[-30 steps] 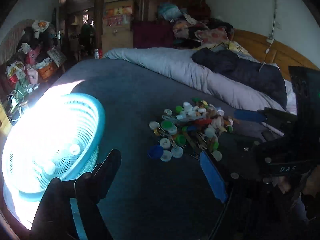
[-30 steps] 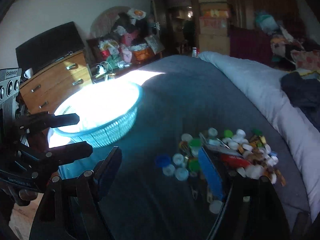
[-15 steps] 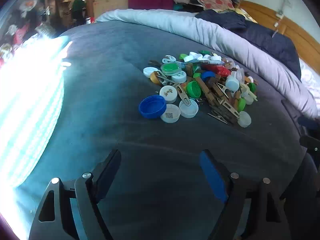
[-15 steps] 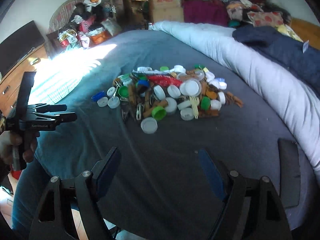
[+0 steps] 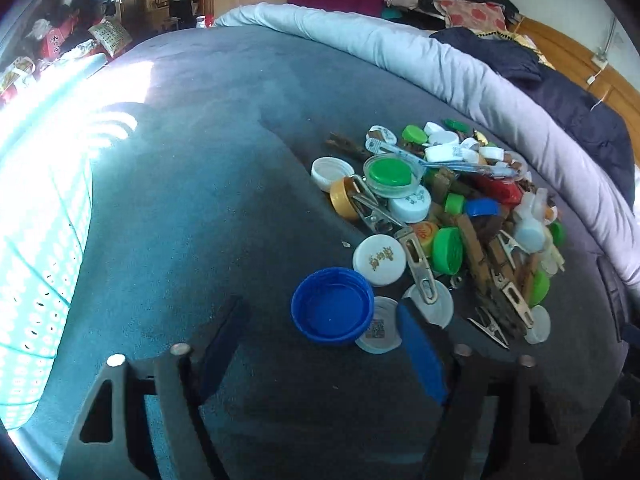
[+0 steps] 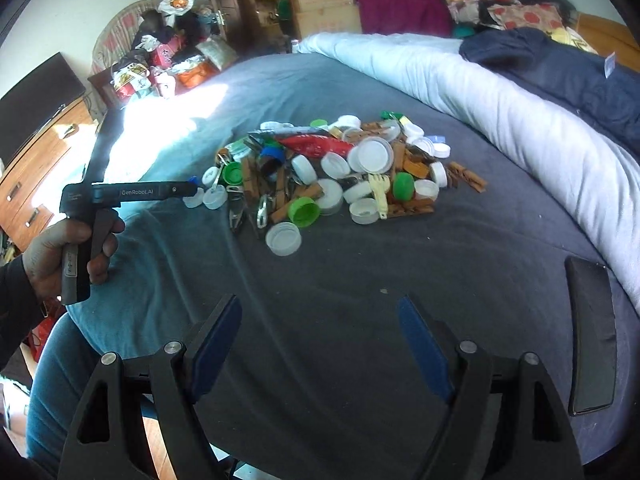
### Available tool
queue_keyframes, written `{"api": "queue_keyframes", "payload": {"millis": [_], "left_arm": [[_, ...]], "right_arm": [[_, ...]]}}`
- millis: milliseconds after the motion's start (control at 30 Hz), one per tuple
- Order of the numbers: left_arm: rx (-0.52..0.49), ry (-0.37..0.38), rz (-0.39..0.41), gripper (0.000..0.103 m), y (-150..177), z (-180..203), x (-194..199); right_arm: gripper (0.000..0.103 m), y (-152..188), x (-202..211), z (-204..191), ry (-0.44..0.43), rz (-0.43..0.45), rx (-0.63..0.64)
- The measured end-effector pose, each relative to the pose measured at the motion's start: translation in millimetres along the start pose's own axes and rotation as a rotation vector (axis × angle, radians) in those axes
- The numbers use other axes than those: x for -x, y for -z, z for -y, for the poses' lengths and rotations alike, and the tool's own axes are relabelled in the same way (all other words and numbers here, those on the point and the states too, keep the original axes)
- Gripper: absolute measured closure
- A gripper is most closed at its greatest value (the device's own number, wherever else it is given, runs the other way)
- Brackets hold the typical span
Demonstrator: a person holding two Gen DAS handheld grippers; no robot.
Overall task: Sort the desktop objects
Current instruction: 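Grasp a blue cap with the left tool while the right tool grasps a white cap, then carry the blue and white caps over the teal basket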
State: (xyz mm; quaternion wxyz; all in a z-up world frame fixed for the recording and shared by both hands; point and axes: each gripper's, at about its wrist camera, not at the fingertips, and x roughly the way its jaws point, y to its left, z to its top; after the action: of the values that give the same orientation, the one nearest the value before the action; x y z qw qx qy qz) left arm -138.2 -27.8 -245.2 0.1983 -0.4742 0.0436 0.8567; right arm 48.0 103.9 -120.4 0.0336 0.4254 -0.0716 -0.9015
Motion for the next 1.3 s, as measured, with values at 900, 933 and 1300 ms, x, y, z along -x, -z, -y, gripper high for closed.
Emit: {"api": "queue_keyframes", "payload": {"millis": [900,933,1300], "left_arm": [[0.031,-0.019,0.097,0.062,19.4,1.0,69.8],[0.033,-0.019,0.095,0.062,19.3,1.3,69.2],[0.035,-0.031,0.199,0.062,13.3,-3.5,119.2]], "right_arm": [[0.048,-35.7,-116.1,-30.4,-0.012,-0.068,0.139],[0.048,-35.2,-116.7,-32.2,-0.004,-0.066,0.153],[0.073,-53.2,-77.8,-30.5,-0.006,-0.004,0.118]]}}
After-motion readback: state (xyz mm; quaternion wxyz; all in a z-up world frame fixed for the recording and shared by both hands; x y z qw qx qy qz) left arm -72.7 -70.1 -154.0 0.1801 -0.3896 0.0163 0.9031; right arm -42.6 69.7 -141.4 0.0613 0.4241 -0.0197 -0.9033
